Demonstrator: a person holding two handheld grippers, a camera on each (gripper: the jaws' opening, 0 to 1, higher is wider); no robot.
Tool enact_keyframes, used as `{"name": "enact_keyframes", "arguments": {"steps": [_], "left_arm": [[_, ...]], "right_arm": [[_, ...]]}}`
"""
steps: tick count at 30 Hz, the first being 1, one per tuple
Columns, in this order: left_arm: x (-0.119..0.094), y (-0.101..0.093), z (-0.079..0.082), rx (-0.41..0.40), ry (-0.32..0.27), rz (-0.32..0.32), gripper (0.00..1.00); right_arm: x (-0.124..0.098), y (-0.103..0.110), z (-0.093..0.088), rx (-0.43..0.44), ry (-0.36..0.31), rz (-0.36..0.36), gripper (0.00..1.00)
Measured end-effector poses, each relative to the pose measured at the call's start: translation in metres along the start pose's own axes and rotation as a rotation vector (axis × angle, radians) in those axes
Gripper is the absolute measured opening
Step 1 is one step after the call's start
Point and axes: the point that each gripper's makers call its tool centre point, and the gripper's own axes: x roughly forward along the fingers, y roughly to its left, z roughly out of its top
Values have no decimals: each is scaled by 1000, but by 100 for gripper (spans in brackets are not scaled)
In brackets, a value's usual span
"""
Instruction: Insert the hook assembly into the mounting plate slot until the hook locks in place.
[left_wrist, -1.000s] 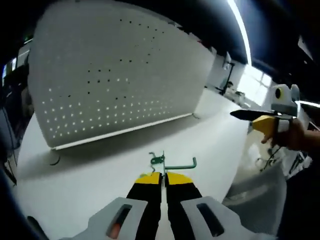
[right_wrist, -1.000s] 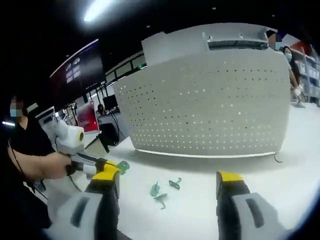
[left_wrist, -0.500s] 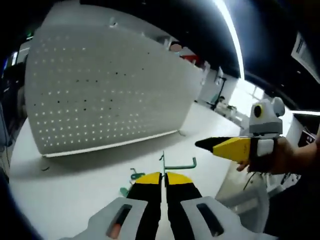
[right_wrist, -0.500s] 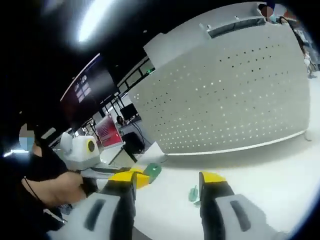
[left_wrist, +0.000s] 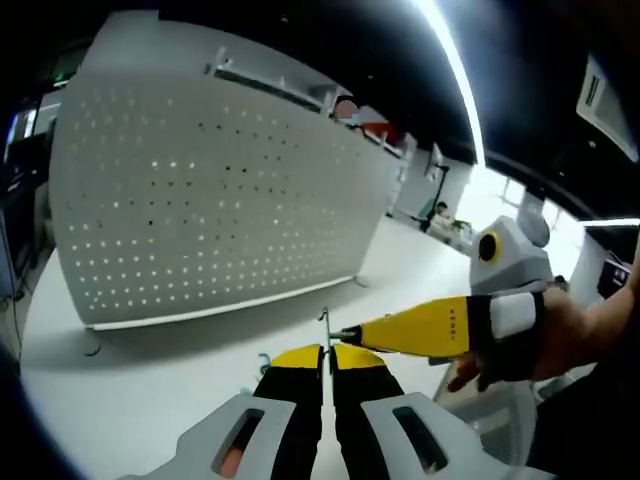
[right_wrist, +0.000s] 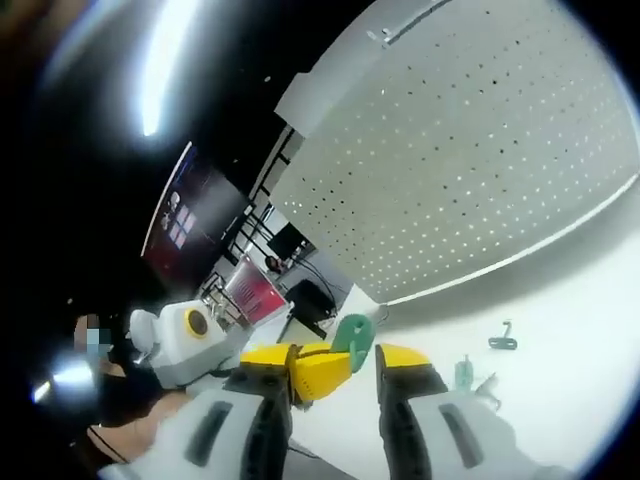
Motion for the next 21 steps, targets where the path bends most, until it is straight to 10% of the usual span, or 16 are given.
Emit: {"name": "enact_keyframes", "arguments": {"steps": [21], "left_arm": [[-1,-5,8,63,-34,-5,1]], "right_arm": [[-1,-1,6,73,-34,17,3]]}}
